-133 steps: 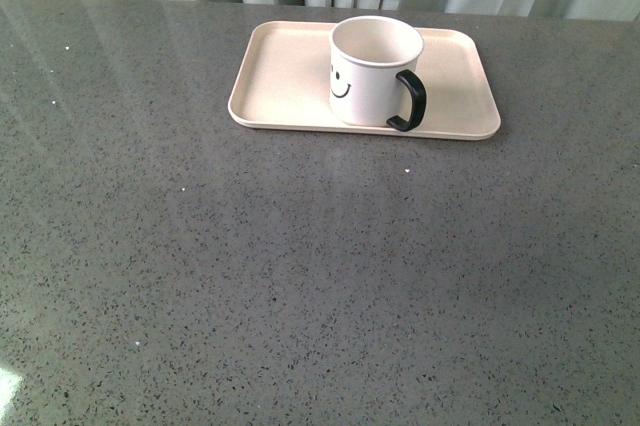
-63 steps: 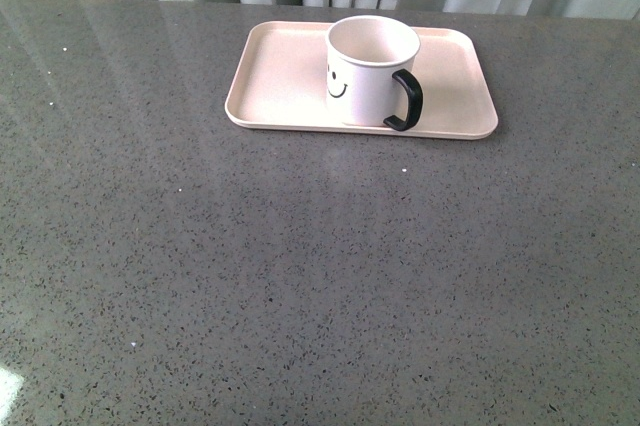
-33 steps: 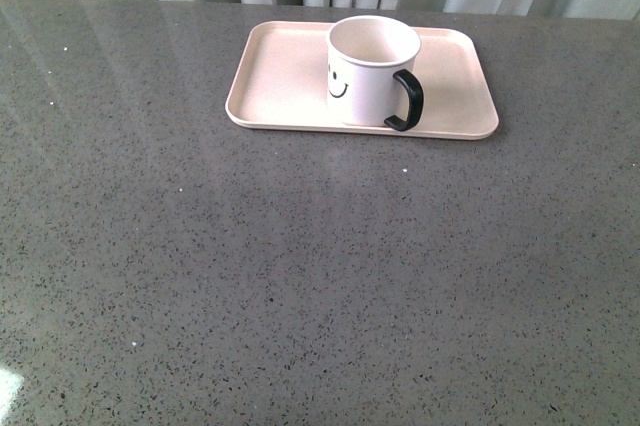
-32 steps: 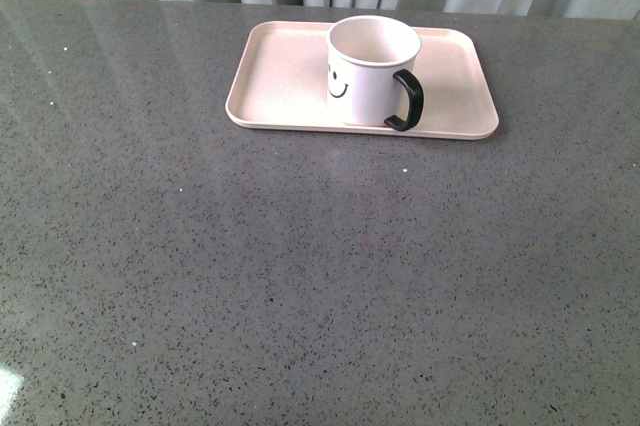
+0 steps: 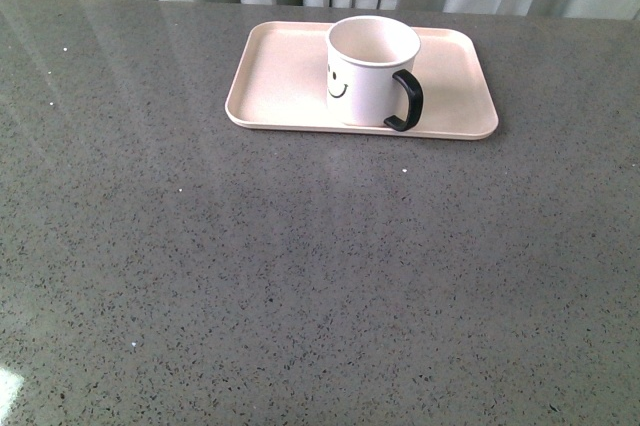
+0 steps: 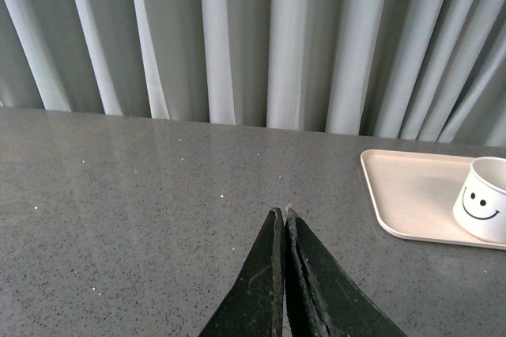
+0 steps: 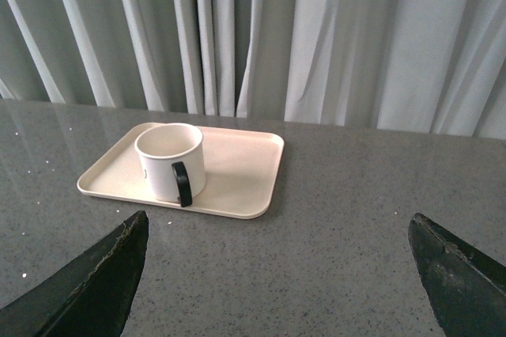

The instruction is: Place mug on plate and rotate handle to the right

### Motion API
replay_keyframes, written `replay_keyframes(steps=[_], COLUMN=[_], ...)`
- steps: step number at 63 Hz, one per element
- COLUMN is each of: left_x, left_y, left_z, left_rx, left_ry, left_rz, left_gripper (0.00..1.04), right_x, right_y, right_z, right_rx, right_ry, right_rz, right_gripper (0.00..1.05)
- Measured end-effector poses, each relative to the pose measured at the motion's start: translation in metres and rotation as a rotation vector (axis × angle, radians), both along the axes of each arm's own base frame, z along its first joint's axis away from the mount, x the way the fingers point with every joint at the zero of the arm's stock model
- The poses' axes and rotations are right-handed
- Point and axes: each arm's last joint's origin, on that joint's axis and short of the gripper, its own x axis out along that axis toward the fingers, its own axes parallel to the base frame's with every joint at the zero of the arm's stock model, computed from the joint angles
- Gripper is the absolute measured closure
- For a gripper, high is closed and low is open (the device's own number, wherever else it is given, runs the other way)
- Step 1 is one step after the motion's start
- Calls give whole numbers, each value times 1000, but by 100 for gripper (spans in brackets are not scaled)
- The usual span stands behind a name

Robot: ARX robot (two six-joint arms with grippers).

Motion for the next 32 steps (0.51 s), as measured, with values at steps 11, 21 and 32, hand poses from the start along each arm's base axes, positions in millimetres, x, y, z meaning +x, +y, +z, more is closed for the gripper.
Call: replay_keyframes(steps=[11,21,32], left_x=[-6,-6,-6], left_y=[0,0,0], left_z=[-1,-1,-1], left_rx=[0,0,0], left_ry=[-5,-6,-6], left_rz=[0,1,1], left_gripper=[103,85,46], right_x=[0,0,0], right_y=[0,0,0], right_z=[0,0,0], right_rx=[0,0,0], right_ry=[0,0,0], right_rz=[0,0,0], right_gripper=[9,9,9])
